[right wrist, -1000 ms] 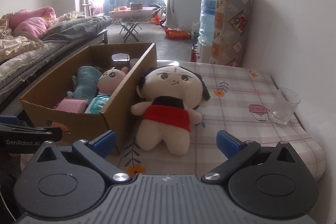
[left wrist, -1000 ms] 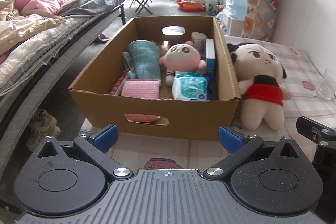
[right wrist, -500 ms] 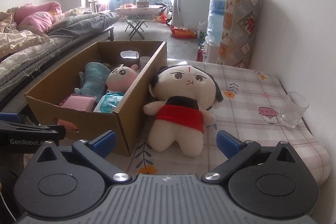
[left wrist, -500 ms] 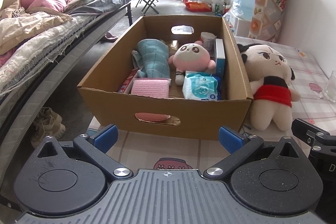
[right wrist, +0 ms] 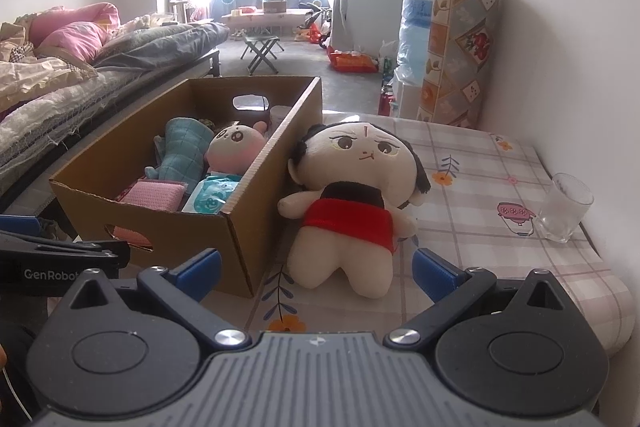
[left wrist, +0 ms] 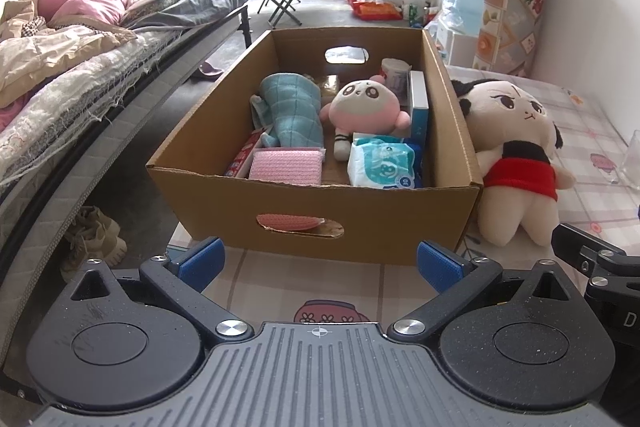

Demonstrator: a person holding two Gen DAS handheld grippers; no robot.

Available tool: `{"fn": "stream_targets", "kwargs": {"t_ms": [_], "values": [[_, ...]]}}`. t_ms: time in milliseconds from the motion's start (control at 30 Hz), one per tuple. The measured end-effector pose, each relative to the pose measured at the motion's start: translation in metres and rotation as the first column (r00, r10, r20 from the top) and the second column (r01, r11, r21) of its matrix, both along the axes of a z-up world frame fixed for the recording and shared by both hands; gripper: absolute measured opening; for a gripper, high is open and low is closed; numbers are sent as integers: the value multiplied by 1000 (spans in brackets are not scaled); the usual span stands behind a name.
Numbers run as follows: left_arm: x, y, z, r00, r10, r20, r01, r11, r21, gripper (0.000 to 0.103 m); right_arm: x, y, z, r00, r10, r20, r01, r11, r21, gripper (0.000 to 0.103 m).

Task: Organize soft objects

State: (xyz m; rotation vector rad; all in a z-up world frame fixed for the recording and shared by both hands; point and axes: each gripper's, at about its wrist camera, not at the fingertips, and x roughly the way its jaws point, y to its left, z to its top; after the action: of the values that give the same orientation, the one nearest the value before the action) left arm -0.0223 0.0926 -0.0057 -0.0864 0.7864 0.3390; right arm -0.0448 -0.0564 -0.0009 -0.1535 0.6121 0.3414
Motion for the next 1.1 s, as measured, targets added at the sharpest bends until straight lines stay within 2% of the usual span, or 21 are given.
{"fn": "stream_targets", "kwargs": {"t_ms": [1100], "values": [[2, -3, 0, 1000, -11, -9, 11, 1000, 2, 103, -1, -8, -1, 1000, -20, -3, 20, 1000, 12, 103]]}}
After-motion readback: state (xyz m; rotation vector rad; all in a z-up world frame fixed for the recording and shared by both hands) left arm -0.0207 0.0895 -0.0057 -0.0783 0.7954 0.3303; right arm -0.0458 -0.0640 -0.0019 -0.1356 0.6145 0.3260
